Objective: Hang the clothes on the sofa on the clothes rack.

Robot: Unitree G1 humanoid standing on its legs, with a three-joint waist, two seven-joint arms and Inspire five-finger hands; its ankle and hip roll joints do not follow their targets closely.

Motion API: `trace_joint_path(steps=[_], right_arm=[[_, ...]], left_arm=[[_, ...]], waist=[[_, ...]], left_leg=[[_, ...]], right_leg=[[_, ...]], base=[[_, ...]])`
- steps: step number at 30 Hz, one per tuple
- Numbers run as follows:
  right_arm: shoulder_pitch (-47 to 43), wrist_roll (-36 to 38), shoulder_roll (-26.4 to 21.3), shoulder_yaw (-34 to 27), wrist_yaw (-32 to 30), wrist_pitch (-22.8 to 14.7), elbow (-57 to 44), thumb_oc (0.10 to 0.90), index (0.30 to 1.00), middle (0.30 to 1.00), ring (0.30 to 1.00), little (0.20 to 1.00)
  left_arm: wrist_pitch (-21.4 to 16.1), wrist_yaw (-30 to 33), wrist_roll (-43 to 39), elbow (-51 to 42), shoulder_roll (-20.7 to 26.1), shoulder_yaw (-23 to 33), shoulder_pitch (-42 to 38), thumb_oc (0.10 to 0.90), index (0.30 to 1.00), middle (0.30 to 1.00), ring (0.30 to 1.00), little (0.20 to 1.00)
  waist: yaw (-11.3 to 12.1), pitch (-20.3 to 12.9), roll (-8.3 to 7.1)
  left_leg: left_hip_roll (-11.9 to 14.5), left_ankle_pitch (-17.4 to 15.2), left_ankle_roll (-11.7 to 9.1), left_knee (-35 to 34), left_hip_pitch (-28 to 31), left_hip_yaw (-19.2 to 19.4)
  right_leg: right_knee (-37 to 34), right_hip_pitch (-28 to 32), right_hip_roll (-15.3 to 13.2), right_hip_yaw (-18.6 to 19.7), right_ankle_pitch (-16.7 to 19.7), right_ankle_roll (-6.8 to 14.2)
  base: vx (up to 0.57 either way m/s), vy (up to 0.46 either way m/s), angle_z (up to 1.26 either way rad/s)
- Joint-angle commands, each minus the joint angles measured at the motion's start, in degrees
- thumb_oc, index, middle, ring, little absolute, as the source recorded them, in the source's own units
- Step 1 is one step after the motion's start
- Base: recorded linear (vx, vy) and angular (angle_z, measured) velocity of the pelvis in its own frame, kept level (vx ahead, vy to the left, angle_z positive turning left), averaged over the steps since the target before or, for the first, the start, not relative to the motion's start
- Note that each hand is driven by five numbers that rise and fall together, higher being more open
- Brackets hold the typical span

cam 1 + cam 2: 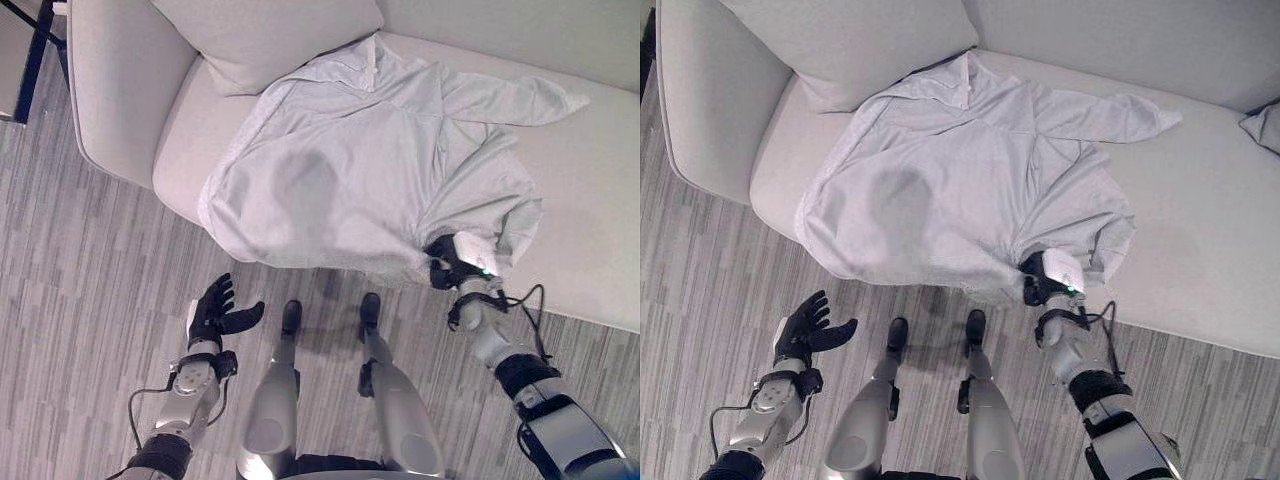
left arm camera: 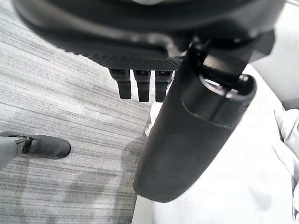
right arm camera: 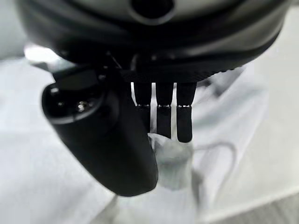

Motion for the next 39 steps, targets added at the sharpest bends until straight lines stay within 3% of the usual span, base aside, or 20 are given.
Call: trace_joint_path(steps=[1,12,20,22,23,24,25,28,30,34,39], right_arm=[[0.7,1.2,-5.6,-3.3,-4.5,0.1,-3.8,0.400,0.300,0.300,0.300,0.300],[11.4,2.5,-9.0,-18.6,-9.5,0.7,-17.4,0.400,0.300,0.300,0.300,0.300],[15.5,-1.2,-10.8,-24.1,-11.2,0.8,-26.0,0.400,0.300,0.300,0.300,0.300],[12.2,-3.9,-19.1,-21.8,-8.5,-2.0,-31.8,0.400,0.300,0.300,0.300,0.300],[12.0,-3.9,-19.2,-21.8,-8.5,-2.0,-31.8,0.400,0.300,0.300,0.300,0.300],[9.7,-4.4,-25.3,-20.1,-6.2,-4.5,-35.0,0.400,0.300,0.300,0.300,0.300],[7.6,-4.3,-28.2,-18.5,-5.6,-5.2,-35.4,0.400,0.300,0.300,0.300,0.300],[4.4,-4.1,-32.6,-15.9,-3.5,-6.6,-36.7,0.400,0.300,0.300,0.300,0.300],[-3.4,-3.1,-38.5,-11.0,-2.6,-7.8,-37.0,0.400,0.300,0.300,0.300,0.300],[-13.1,-1.7,-41.7,-4.9,-2.5,-8.3,-36.6,0.400,0.300,0.300,0.300,0.300],[-21.3,1.1,-41.2,-1.4,-4.6,-7.5,-34.3,0.400,0.300,0.300,0.300,0.300]], left_arm=[[-3.7,0.7,0.8,-3.4,3.4,2.0,1.3,0.800,0.900,0.900,0.900,0.900],[-2.3,0.3,2.5,-4.9,3.7,4.0,2.3,0.800,0.900,0.900,0.900,0.900],[-2.3,0.0,2.5,-8.7,4.3,4.7,1.4,0.800,0.900,0.900,0.900,0.900],[-2.7,-0.9,1.9,-13.6,7.3,4.0,-3.1,0.800,0.900,0.900,0.900,0.900],[-2.7,-0.9,1.9,-13.6,7.2,4.0,-3.2,0.800,0.900,0.900,0.900,0.900],[-2.9,-1.4,2.6,-15.0,9.4,3.1,-6.7,0.800,0.900,0.900,0.900,0.900],[-3.3,-1.6,2.5,-15.4,10.4,2.1,-9.0,0.800,0.900,0.900,0.900,0.900],[-3.5,-1.8,2.9,-15.5,11.5,1.1,-12.4,0.800,0.900,0.900,0.900,0.900],[-4.2,-1.5,3.4,-15.7,13.4,-2.5,-19.3,0.800,0.900,0.900,0.900,0.900],[-4.5,-1.8,3.5,-14.5,14.5,-5.5,-24.8,0.800,0.900,0.900,0.900,0.900],[-4.2,-0.7,3.5,-10.6,13.2,-7.8,-29.8,0.800,0.900,0.900,0.900,0.900]], waist=[[-1.0,-0.3,-0.23],[-3.3,-2.2,-1.43],[-3.9,-5.7,-1.77],[-4.4,-10.5,-2.73],[-4.4,-10.5,-2.78],[-4.7,-12.8,-3.45],[-4.7,-14.1,-3.77],[-5.1,-16.2,-4.28],[-5.3,-19.3,-4.73],[-5.9,-22.8,-5.01],[-6.6,-26.1,-5.05]], left_leg=[[-1.0,-3.7,3.0,0.5,-1.0,3.3],[-0.9,-4.5,3.1,0.5,0.6,4.1],[-1.0,-5.1,3.0,0.5,2.4,4.5],[-1.0,-6.1,2.4,0.5,5.7,5.0],[-1.1,-5.8,2.4,0.5,5.5,5.0],[-1.1,-6.2,2.0,0.5,7.0,5.3],[-1.1,-6.4,1.8,0.5,7.7,5.3],[-1.1,-6.5,1.3,0.5,8.8,5.7],[-1.0,-7.1,0.6,0.5,10.6,6.0],[-1.2,-7.3,0.3,0.5,12.0,6.6],[-1.2,-7.7,-0.1,0.5,13.6,7.1]], right_leg=[[0.3,0.6,-3.1,3.7,-5.7,0.5],[0.3,1.8,-2.9,3.9,-6.0,0.1],[0.3,3.3,-2.6,4.0,-6.6,0.2],[0.3,5.8,-2.1,4.1,-7.6,0.7],[0.3,5.6,-2.2,4.2,-7.4,0.7],[0.3,6.9,-2.2,3.9,-7.7,0.9],[0.3,7.4,-2.2,3.8,-7.8,1.1],[0.3,8.1,-2.5,3.7,-7.7,1.3],[0.3,9.6,-2.6,3.5,-7.7,1.6],[0.3,10.6,-3.2,3.1,-7.2,1.8],[0.3,11.9,-3.7,2.7,-7.0,2.3]], base=[[-0.01,-0.003,-0.05],[0.00,0.000,0.00],[0.02,-0.001,-0.02],[0.11,0.010,-0.14],[0.11,-0.009,-0.22],[0.09,-0.016,-0.20],[0.11,-0.016,-0.12],[0.06,-0.004,-0.15],[0.06,-0.005,-0.14],[0.05,0.000,-0.12],[0.04,0.001,-0.08]])
